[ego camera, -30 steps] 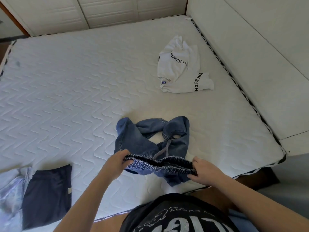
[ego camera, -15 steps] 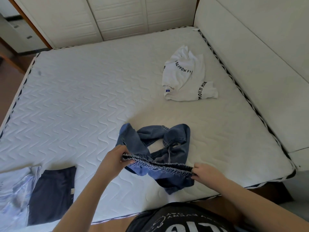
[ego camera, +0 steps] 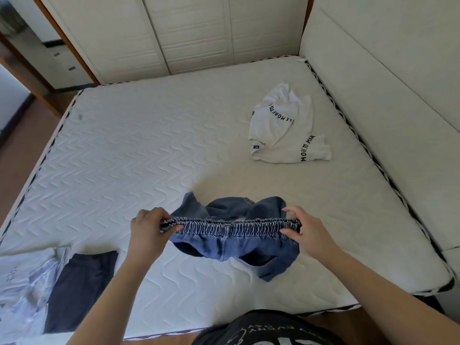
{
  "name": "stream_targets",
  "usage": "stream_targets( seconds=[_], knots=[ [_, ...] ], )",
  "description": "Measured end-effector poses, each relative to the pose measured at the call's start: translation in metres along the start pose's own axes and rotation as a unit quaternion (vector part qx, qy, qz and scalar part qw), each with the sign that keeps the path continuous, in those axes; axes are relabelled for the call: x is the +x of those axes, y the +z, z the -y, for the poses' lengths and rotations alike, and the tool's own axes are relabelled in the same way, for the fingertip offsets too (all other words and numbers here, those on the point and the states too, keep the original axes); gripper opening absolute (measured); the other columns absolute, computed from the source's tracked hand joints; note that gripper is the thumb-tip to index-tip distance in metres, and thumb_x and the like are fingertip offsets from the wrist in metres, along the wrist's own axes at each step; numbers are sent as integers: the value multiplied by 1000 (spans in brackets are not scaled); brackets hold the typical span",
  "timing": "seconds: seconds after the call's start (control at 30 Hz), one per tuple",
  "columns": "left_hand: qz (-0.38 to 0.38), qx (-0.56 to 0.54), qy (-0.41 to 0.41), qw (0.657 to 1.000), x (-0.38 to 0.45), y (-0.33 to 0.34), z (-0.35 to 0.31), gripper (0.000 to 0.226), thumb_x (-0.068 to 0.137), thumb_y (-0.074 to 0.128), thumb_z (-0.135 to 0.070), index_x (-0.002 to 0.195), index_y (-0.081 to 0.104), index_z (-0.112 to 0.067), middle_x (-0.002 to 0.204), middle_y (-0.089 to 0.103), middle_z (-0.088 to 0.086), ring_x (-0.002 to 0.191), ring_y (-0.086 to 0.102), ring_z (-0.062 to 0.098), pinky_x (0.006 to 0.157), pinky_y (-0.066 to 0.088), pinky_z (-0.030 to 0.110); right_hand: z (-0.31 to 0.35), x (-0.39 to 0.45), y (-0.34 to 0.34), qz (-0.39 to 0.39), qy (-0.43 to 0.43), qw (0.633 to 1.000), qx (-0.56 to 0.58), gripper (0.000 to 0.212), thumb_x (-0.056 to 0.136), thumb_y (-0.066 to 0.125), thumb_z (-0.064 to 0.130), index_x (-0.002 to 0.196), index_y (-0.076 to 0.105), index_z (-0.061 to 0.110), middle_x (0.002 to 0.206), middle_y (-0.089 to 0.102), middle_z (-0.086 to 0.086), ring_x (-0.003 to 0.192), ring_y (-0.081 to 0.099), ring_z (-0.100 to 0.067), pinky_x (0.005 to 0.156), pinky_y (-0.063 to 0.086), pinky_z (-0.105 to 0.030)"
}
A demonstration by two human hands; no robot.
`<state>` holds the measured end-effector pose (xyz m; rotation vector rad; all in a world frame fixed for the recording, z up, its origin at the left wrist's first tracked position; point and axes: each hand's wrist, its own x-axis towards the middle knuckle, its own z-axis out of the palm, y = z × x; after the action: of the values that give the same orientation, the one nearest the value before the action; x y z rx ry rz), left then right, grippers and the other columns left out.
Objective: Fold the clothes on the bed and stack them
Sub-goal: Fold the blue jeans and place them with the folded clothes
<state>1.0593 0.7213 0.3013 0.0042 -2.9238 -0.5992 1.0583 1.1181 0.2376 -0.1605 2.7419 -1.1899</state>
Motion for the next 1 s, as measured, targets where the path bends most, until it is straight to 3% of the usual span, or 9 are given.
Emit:
stream_targets(
  seconds=[0.07,0.13,0.23,0.4,0.53,0.67,0.83,0.9,1.0],
  knots=[
    [13,-21,39,999,5,2,0,27,74,84,-25,84,62,-14,78,62,-5,83,58,30,73,43,39,4,10,-3,46,-15,997,-66,42,88,71,23,127,57,21,107,61,4,95,60,-10,81,42,-22],
    [54,-72,2,996,11,2,-4,25,80,80,-24,90,57,-20,88,68,-4,83,62,24,72,47,35,9,18,-3,90,-19,987,-132,32,91,65,23,122,62,15,111,58,-3,102,58,-20,86,42,-29],
    [73,-81,-48,993,22,0,-8,32,81,79,-29,79,47,-24,68,64,-7,65,59,20,58,43,29,18,28,-7,103,-10,978,-180,23,93,61,22,113,60,11,111,53,-4,102,56,-23,84,41,-28],
    [47,-87,-43,994,55,-31,-18,35,77,81,-31,73,46,-29,58,60,-7,60,58,17,53,39,20,43,56,-43,41,-9,989,-140,22,94,60,19,113,54,10,101,66,-7,90,61,-23,70,39,-28],
    [9,-80,-4,997,91,-75,-29,36,75,83,-34,72,47,-38,56,59,-16,58,55,-5,53,38,9,81,85,-91,-15,-44,990,-130,25,93,64,26,113,54,15,75,57,8,67,53,-7,57,35,-21],
    [-31,-74,27,996,129,-125,-40,33,75,82,-36,76,49,-40,62,61,-16,61,55,-5,53,36,8,124,108,-137,-74,-99,983,-133,28,90,67,34,109,54,19,69,58,8,61,54,-6,52,34,-22],
    [-57,-75,86,992,166,-185,-62,26,81,78,-33,90,54,-38,77,63,-15,73,58,6,62,38,14,172,131,-187,-155,-134,976,-79,36,88,70,36,116,58,18,95,67,3,82,61,-17,66,38,-27],
    [-79,-66,100,990,179,-208,-72,25,84,75,-33,98,55,-34,83,64,-8,77,58,15,68,41,27,189,139,-205,-194,-152,967,-61,35,88,70,35,117,60,17,96,65,7,85,59,-13,67,39,-19],
    [-104,-88,116,984,195,-237,-87,23,85,74,-33,100,56,-30,83,66,-10,78,60,11,69,42,28,216,149,-234,-241,-179,954,-25,31,90,68,33,116,62,17,98,64,10,89,57,-9,67,34,-5]
  ],
)
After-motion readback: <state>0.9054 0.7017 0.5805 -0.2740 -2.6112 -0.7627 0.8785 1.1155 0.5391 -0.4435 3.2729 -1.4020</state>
